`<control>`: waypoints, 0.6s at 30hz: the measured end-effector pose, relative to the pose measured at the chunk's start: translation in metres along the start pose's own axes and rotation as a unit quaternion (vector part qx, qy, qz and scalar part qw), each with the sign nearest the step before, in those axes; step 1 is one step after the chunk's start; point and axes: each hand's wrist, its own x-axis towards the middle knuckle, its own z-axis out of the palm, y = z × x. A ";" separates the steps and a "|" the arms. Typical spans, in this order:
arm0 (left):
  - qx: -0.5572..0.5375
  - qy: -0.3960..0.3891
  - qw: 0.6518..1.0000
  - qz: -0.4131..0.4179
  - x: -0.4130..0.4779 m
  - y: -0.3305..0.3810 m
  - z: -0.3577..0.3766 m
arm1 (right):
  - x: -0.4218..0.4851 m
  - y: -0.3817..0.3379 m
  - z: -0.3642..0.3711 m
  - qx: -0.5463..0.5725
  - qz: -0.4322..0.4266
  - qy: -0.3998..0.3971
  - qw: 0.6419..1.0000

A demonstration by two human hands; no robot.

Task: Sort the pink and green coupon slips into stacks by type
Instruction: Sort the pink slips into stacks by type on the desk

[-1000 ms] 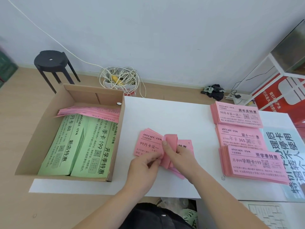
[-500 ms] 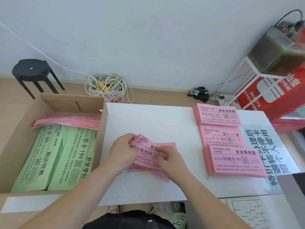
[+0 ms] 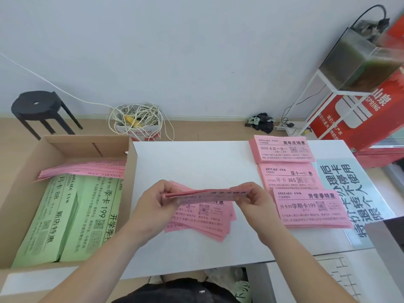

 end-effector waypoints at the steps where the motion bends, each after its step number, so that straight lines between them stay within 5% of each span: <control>1: 0.009 0.006 1.000 -0.006 -0.001 -0.004 0.002 | -0.001 0.005 0.004 -0.008 0.011 -0.004 1.000; 9: -0.031 0.097 0.992 -0.071 -0.009 -0.024 0.029 | -0.004 0.029 0.030 -0.025 0.058 0.014 0.998; 13: 0.011 0.116 0.992 -0.040 -0.010 -0.007 0.035 | -0.004 0.016 0.025 -0.036 0.049 0.031 0.998; 18: 0.019 0.077 0.996 -0.035 0.004 0.028 0.045 | 0.004 -0.014 -0.033 -0.088 -0.001 0.042 0.995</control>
